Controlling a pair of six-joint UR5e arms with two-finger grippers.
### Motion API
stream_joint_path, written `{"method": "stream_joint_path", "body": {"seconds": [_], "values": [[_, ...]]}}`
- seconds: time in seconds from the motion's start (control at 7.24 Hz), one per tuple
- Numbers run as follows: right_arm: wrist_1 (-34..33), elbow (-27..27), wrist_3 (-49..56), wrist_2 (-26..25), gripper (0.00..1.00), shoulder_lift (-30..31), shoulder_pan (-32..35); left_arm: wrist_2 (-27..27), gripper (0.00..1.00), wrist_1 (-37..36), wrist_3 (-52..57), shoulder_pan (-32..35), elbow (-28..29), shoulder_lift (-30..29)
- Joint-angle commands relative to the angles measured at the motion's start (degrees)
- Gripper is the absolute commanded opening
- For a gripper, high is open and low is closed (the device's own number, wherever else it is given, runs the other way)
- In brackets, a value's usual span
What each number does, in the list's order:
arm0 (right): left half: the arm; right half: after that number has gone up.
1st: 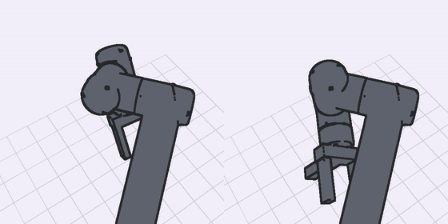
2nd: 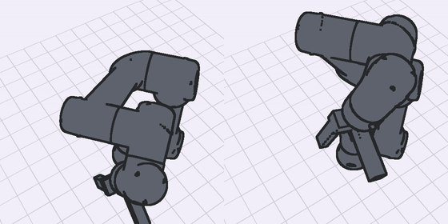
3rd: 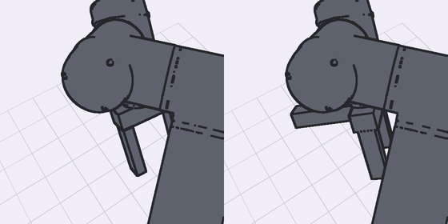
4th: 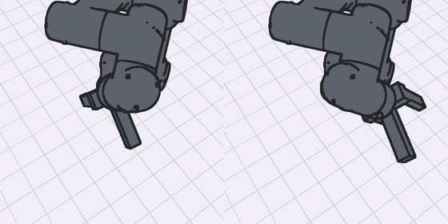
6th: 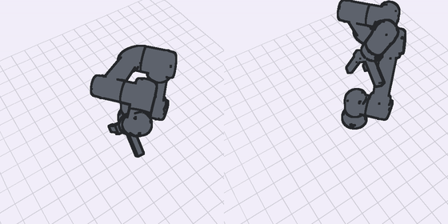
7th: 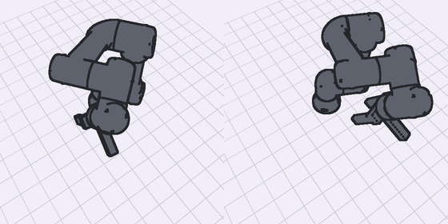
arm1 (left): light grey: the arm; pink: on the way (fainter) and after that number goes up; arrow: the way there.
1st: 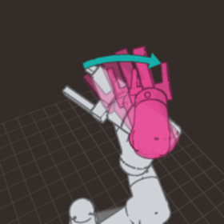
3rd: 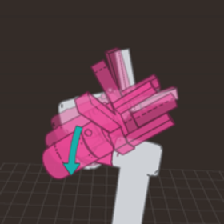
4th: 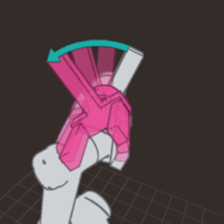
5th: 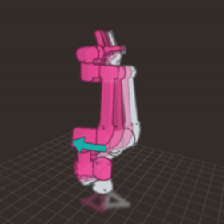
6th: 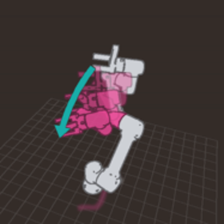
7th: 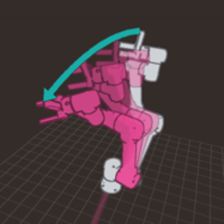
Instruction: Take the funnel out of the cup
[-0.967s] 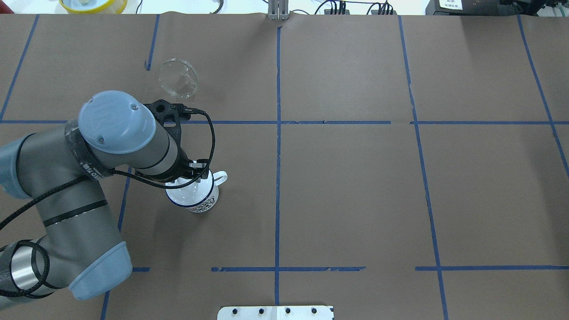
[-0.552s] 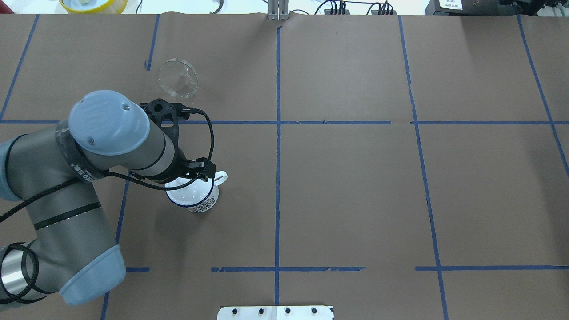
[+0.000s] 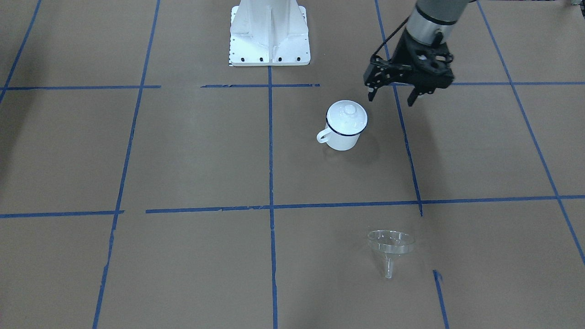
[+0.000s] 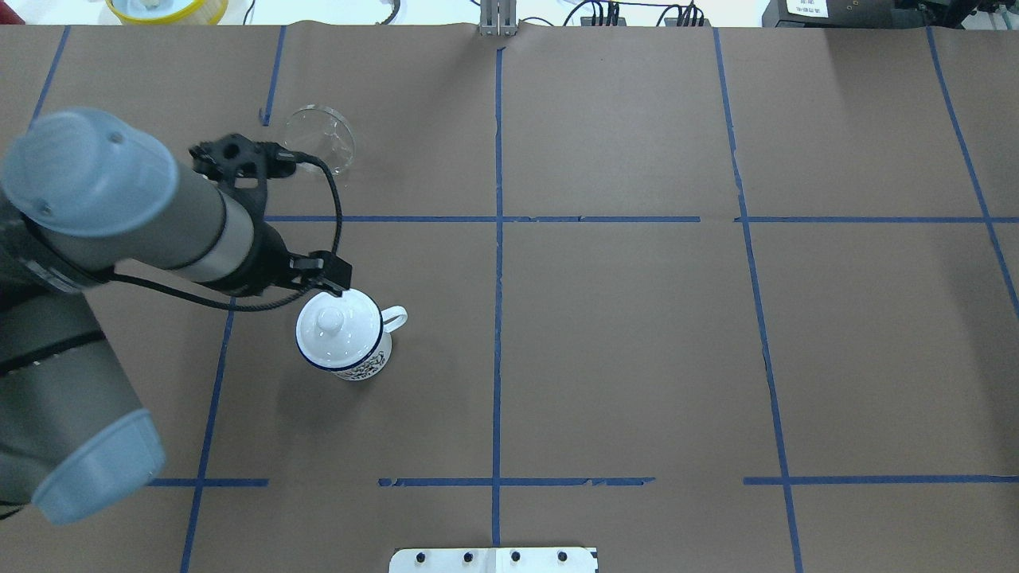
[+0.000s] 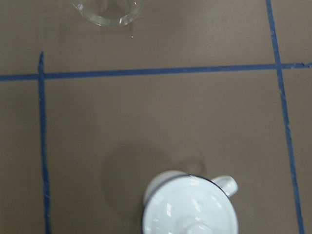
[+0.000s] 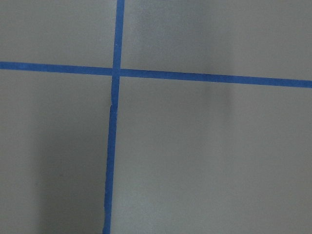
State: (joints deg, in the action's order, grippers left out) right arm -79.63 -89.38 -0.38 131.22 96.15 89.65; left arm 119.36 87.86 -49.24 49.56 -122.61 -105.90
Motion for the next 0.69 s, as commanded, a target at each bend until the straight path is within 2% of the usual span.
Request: {"method": "stream_joint_path", "body": {"seconds": [0.0,0.28,0.41,0.55], "values": [[0.0,0.0,0.03,0.0,1.0,0.0,0.0,9.36,1.0,4.51,14.31,15.41,2.88,9.53],[0.0,0.0,0.03,0.0,1.0,0.0,0.0,12.72,1.0,4.43,30.26,24.05,12.08,13.85],[0.0,0.0,0.03,0.0,1.0,0.0,0.0,16.3,1.0,4.51,38.96,28.79,16.91,17.35],[0.0,0.0,0.03,0.0,1.0,0.0,0.0,18.6,1.0,4.6,50.71,33.8,22.62,19.74]]}}
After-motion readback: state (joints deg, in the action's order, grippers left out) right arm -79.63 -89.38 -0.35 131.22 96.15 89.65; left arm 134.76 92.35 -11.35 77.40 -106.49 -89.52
